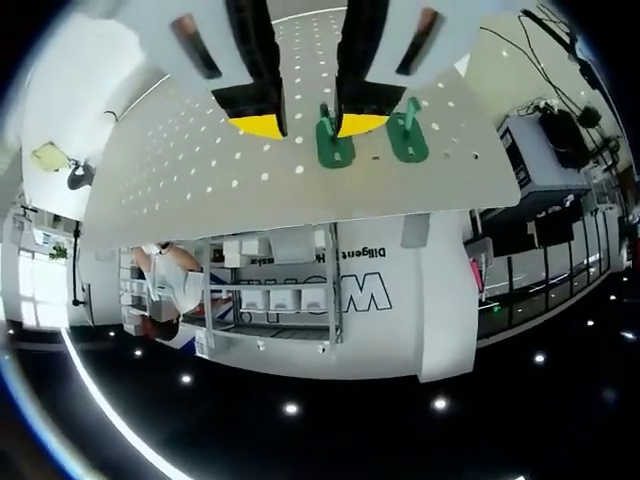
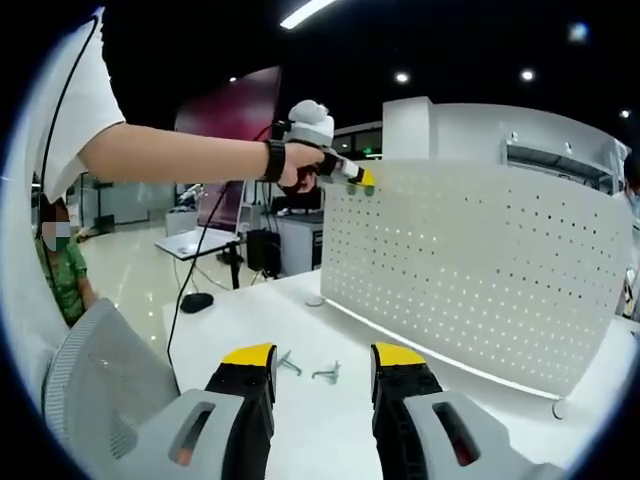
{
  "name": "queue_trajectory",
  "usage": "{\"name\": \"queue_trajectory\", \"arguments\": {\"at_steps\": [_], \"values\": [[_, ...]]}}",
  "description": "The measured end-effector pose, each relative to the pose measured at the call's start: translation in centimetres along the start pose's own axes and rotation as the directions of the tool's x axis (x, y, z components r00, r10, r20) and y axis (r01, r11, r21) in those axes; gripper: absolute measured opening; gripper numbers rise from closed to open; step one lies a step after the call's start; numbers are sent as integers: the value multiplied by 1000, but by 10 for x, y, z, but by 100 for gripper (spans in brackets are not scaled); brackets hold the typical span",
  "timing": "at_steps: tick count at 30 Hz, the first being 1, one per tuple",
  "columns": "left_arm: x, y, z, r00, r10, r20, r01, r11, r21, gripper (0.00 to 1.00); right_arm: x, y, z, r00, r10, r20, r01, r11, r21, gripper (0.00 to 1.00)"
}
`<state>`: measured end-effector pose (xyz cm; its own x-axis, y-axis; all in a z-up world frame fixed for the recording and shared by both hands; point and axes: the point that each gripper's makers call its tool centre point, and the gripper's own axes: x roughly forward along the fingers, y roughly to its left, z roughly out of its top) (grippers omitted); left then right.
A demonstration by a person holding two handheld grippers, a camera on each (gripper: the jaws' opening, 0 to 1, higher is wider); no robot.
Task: Insert the hook assembly into the mounting plate slot until the hook locks in place.
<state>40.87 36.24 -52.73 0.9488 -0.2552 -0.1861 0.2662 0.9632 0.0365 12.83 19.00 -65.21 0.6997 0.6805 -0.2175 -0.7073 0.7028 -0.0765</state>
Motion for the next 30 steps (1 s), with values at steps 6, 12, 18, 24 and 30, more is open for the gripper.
{"name": "queue_trajectory", "arguments": {"at_steps": [6, 12, 18, 24, 30], "values": [[-17, -5, 1, 999, -30, 17, 30, 1000, 7, 23, 0, 3, -2, 1000, -2, -10, 2, 1000, 0, 38], [-35, -9, -1, 998, -58, 29, 58, 998, 6, 25, 3, 9, -1, 1000, 8, -18, -8, 1000, -1, 37], [-55, -11, -9, 996, -80, 32, 79, 997, 8, 27, 8, 17, 0, 1000, 26, -14, -26, 1000, -7, 37], [-79, -14, -20, 996, -86, 29, 86, 996, 0, 28, 13, 25, 2, 998, 55, -15, -55, 998, -11, 36], [-97, -17, -31, 995, -96, 34, 97, 995, -23, 29, 18, 30, 1, 997, 75, -17, -75, 997, -19, 36]]}}
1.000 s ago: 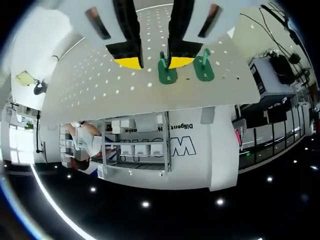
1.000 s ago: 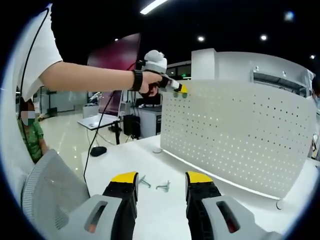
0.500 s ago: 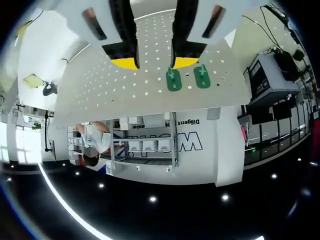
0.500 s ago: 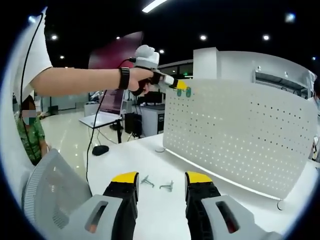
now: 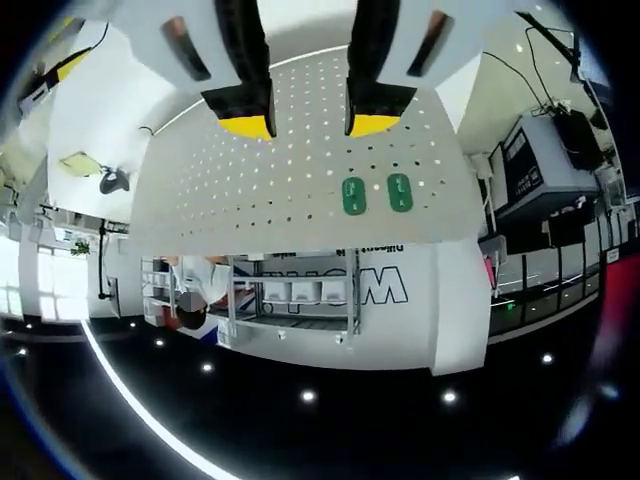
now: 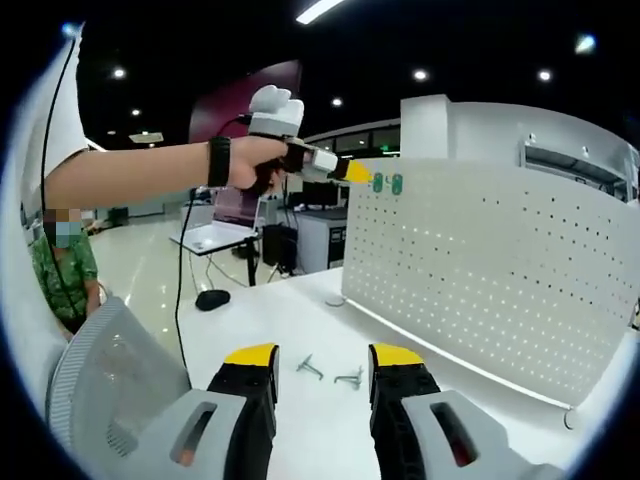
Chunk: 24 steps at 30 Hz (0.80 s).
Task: Insert the hook assembly into the mounting plate slot until the hook locks in place.
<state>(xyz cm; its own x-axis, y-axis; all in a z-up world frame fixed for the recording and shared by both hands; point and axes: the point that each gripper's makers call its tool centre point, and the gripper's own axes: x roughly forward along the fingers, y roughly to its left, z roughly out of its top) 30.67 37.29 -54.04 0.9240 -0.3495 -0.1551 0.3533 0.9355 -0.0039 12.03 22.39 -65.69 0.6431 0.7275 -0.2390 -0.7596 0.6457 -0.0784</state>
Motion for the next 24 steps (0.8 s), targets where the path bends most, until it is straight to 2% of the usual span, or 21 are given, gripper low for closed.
{"name": "queue_trajectory", "arguments": {"at_steps": [8, 16, 24], "values": [[-17, -6, -16, 1000, -10, -7, 9, 1000, -26, 30, 1, 7, 2, 1000, 12, 1, -12, 1000, -9, 36], [-35, -23, -28, 997, -80, -8, 79, 997, -24, 33, 6, 12, 2, 1000, 14, -17, -14, 1000, -14, 34], [-57, -27, -41, 992, -126, 7, 126, 991, -38, 34, 18, 19, 2, 999, 17, -47, -18, 1000, -25, 33]]}}
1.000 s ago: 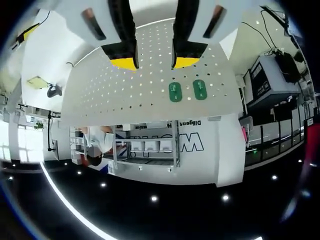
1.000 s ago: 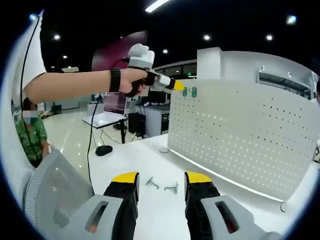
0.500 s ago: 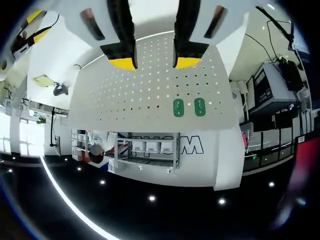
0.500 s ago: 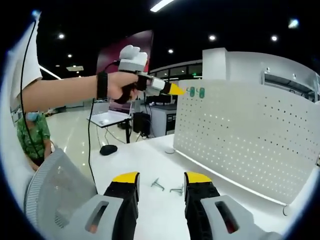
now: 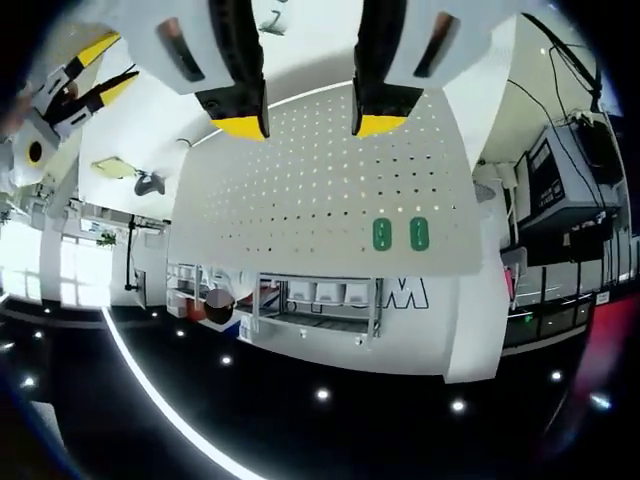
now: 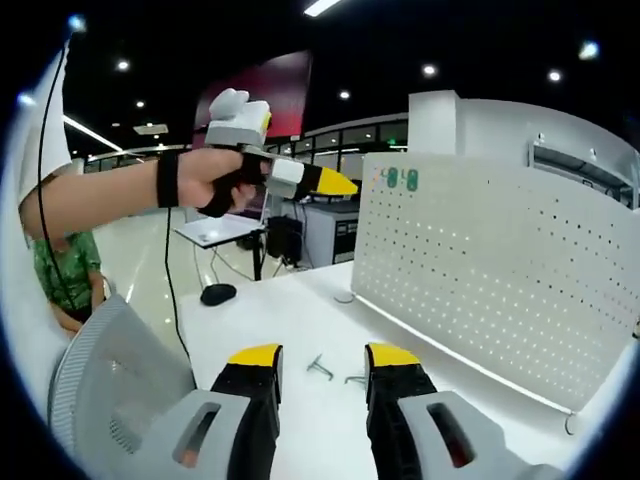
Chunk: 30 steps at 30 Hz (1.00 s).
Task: Insert the hook assembly into the mounting plate slot until the hook locks in place.
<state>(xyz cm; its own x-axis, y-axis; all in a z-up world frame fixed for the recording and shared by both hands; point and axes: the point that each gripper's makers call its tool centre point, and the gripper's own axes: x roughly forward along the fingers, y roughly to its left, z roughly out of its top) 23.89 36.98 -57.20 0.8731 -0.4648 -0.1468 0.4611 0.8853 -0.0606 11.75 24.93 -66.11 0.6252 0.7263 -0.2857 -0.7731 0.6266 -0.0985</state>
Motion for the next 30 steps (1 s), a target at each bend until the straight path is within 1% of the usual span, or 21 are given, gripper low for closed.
{"name": "queue_trajectory", "arguments": {"at_steps": [3, 7, 8, 9, 10, 11, 13, 14, 16, 18, 20, 21, 22, 23, 25, 26, 29, 30], "values": [[-7, 1, -6, 1000, -15, -3, 15, 1000, 4, 35, 6, 3, 0, 1000, 5, -14, -5, 1000, -6, 32], [-19, 7, -12, 1000, -23, 7, 23, 1000, -21, 35, 13, 5, -1, 1000, 9, -28, -10, 1000, -13, 31], [-23, 8, -16, 1000, -26, 4, 26, 999, -31, 35, 15, 4, -2, 1000, 5, -29, -5, 1000, -2, 31], [-26, 7, -19, 999, -34, -2, 33, 997, -76, 35, 16, 3, -2, 1000, 0, -25, 0, 1000, 1, 29], [-28, 6, -20, 999, -47, 13, 48, 996, -75, 35, 18, 3, -3, 1000, -3, -25, 3, 1000, 6, 29], [-30, 6, -22, 999, -49, 13, 49, 996, -70, 36, 20, 4, -5, 999, -1, -33, 2, 1000, 15, 29], [-33, 8, -29, 998, -54, -9, 54, 997, -55, 36, 23, 4, -7, 999, -2, -39, 3, 999, 32, 29], [-34, 8, -30, 998, -55, -9, 54, 997, -59, 37, 26, 5, -8, 999, 0, -44, 2, 1000, 29, 29], [-38, 7, -31, 997, -76, -1, 76, 996, -39, 38, 29, 5, -9, 998, -4, -58, 5, 1000, 24, 29], [-40, 8, -35, 997, -76, -6, 76, 997, -30, 41, 32, 5, -9, 998, -7, -55, 9, 999, 32, 29], [-42, 4, -40, 994, -104, -12, 104, 994, -13, 45, 35, 3, -12, 998, -13, -53, 16, 998, 61, 29], [-43, 1, -44, 992, -123, -24, 123, 992, -23, 46, 38, 2, -14, 998, -16, -62, 20, 998, 60, 29], [-44, 0, -44, 991, -132, -17, 132, 991, -20, 46, 39, 1, -18, 997, -21, -77, 26, 998, 58, 29], [-44, -4, -45, 989, -151, -11, 151, 989, -3, 48, 41, 0, -20, 996, -24, -84, 29, 998, 62, 29], [-45, -9, -49, 984, -179, -20, 179, 984, 2, 50, 42, -3, -21, 996, -36, -86, 42, 996, 74, 28], [-46, -15, -53, 979, -203, -31, 203, 979, 12, 52, 42, -4, -21, 995, -38, -90, 45, 996, 74, 28], [-48, -18, -59, 978, -208, -32, 209, 978, 26, 53, 45, -8, -25, 993, -56, -107, 63, 996, 59, 27], [-48, -19, -62, 976, -215, -35, 215, 976, 15, 53, 45, -10, -27, 992, -58, -110, 66, 995, 73, 27]]}}
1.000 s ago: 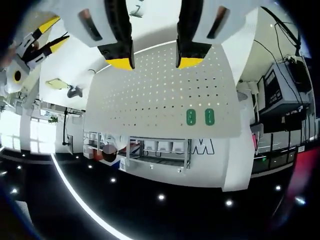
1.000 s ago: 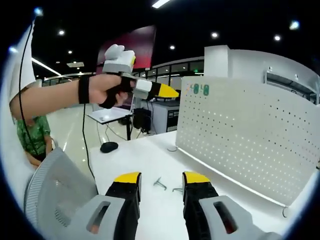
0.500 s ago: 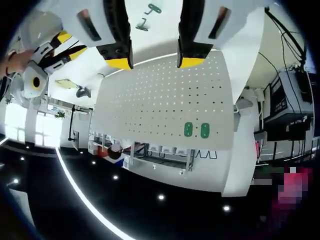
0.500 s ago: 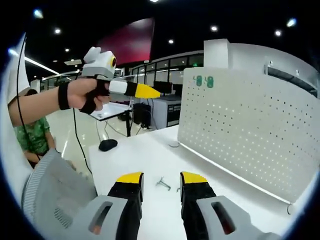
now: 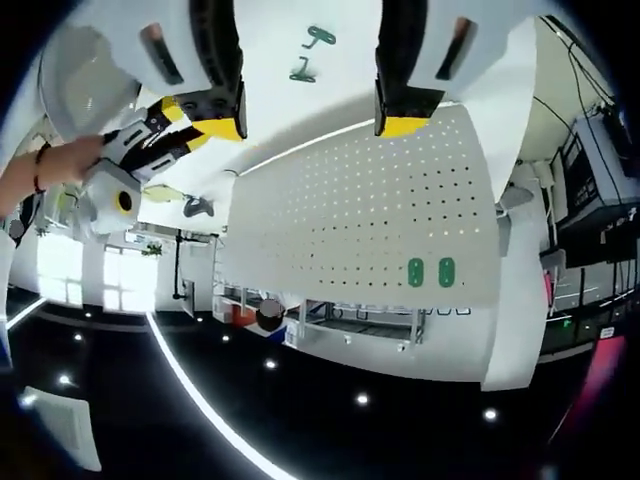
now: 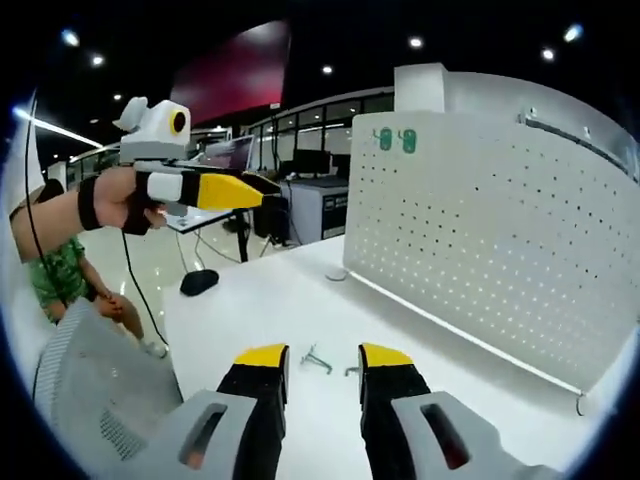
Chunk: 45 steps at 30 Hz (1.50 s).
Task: Insert the hook assembly into the mounting plate slot until the hook locks in place.
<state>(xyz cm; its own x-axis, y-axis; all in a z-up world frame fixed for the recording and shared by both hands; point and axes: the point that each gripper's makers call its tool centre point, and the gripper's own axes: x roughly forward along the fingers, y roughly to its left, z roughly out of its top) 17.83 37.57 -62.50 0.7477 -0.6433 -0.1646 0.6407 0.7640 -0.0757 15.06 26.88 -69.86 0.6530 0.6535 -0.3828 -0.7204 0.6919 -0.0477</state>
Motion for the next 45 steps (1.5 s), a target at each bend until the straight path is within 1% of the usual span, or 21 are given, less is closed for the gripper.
{"name": "queue_trajectory", "arguments": {"at_steps": [1, 2, 6, 8, 10, 13, 14, 15, 17, 18, 20, 23, 24, 26, 28, 30, 34, 38, 41, 43, 45], "values": [[0, -5, -6, 1000, -21, -19, 21, 1000, -6, 54, 2, -1, -1, 1000, -2, 2, 2, 1000, 11, 26], [0, -7, -11, 999, -20, -38, 20, 1000, 12, 55, 3, -2, -3, 1000, -7, 2, 7, 1000, 15, 26], [-3, -8, -14, 1000, -22, -22, 22, 1000, 4, 58, 10, -8, -11, 999, -34, -22, 35, 999, 41, 25], [-3, -12, -19, 998, -40, -40, 41, 999, 28, 61, 14, -9, -11, 999, -30, -23, 32, 998, 61, 25], [-5, -13, -24, 998, -42, -54, 45, 998, 45, 63, 18, -9, -10, 999, -31, -26, 33, 998, 53, 25], [-7, -19, -28, 997, -61, -42, 63, 997, 38, 65, 25, -14, -9, 999, -39, -27, 41, 997, 71, 23], [-8, -22, -32, 996, -75, -57, 77, 996, 38, 65, 27, -15, -9, 999, -40, -29, 42, 996, 73, 23], [-10, -21, -36, 995, -68, -70, 70, 997, 31, 65, 29, -16, -9, 999, -44, -32, 47, 996, 76, 22], [-13, -21, -37, 996, -70, -51, 70, 998, 4, 66, 33, -19, -10, 998, -55, -37, 57, 996, 75, 20], [-14, -23, -37, 997, -74, -40, 72, 997, -28, 66, 35, -21, -12, 997, -58, -43, 61, 995, 83, 20], [-16, -27, -39, 995, -88, -41, 88, 996, -17, 67, 40, -21, -16, 997, -52, -56, 57, 995, 79, 19], [-19, -25, -50, 994, -73, -85, 76, 997, 27, 65, 45, -20, -27, 994, -29, -108, 35, 998, 58, 19], [-21, -25, -51, 994, -73, -77, 75, 997, 21, 64, 47, -19, -29, 993, -25, -112, 31, 998, 54, 19], [-23, -22, -51, 996, -62, -67, 63, 998, 2, 68, 51, -20, -33, 992, -17, -126, 24, 998, 59, 19], [-25, -23, -52, 995, -65, -72, 66, 998, 16, 71, 56, -21, -38, 991, -12, -136, 20, 998, 56, 19], [-27, -23, -54, 995, -65, -80, 68, 997, 31, 71, 61, -22, -44, 987, -10, -161, 19, 999, 51, 19], [-29, -23, -54, 996, -64, -64, 64, 998, 9, 76, 70, -20, -52, 985, 6, -174, 3, 998, 56, 19], [-32, -25, -57, 995, -57, -79, 59, 998, 16, 75, 77, -22, -64, 978, 4, -210, 7, 999, 48, 18], [-34, -26, -57, 996, -59, -73, 59, 998, 3, 74, 80, -27, -72, 973, -7, -229, 21, 998, 55, 17], [-35, -25, -55, 997, -55, -53, 56, 998, 11, 73, 83, -30, -78, 969, -7, -246, 23, 998, 61, 16], [-34, -24, -55, 997, -53, -62, 55, 998, 18, 72, 85, -34, -84, 964, -14, -264, 29, 998, 55, 15]]}}
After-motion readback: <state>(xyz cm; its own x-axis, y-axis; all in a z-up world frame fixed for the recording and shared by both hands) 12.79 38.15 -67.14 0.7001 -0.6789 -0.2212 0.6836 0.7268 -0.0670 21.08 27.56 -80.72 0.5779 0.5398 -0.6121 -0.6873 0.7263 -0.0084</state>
